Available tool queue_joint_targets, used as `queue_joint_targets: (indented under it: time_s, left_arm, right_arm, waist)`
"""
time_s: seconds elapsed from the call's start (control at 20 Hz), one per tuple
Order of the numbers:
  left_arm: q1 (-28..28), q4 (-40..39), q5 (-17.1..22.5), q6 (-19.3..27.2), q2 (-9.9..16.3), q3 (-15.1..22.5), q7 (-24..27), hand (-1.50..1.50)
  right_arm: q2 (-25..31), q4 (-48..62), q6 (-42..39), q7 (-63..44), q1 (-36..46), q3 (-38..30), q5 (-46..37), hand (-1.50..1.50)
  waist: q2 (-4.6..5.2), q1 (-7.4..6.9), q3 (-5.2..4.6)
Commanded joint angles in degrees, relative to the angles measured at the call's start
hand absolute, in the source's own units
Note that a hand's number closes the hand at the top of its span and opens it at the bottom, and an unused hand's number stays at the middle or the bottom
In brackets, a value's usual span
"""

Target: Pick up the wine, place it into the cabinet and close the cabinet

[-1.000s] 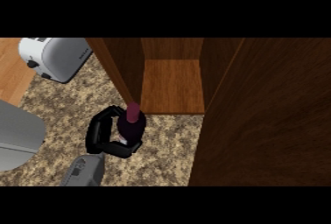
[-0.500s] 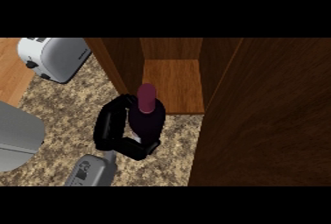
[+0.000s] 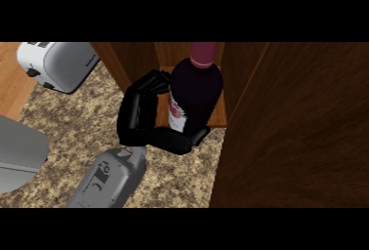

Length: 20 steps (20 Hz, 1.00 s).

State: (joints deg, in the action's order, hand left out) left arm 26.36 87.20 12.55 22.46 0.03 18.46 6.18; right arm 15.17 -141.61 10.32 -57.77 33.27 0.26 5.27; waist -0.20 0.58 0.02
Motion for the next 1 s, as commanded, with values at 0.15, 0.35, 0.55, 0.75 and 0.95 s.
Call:
queue_joint_targets:
  time_s: [0.15, 0.35, 0.55, 0.75, 0.95]
  left_arm:
    - [9.3, -5.7, 1.9, 6.4, 0.0, -0.3, -4.7, 1.50]
    - [13.4, -11.8, 2.6, 8.1, 0.0, -1.8, -1.4, 1.50]
    - [12.3, -12.2, -4.4, 8.7, 0.0, 0.1, -0.4, 1.50]
    - [15.9, -18.1, -5.9, 8.2, 0.0, -0.4, 1.8, 1.50]
    - [16.5, -24.3, -4.2, 5.5, 0.0, -4.2, 4.9, 1.50]
  right_arm:
    - [-0.8, -3.1, -1.6, -0.1, -3.6, -2.2, 6.5, -1.50]
    - [-0.1, -6.6, -1.4, -2.8, -2.7, -0.1, 3.9, -1.50]
    - [-1.1, -5.7, -0.8, -2.3, -2.7, 0.3, 3.6, -1.50]
    - [1.1, -2.6, -2.4, -2.6, 0.4, -4.7, 7.6, -1.50]
    - [-0.1, -5.6, -1.5, -3.1, -1.8, -3.3, 5.9, -1.50]
  waist:
    - [0.19, 0.18, 0.01]
    - [0.18, 0.57, -0.03]
    - [0.05, 0.10, -0.01]
    - [0.15, 0.24, 0.00]
    - [0.18, 0.30, -0.03]
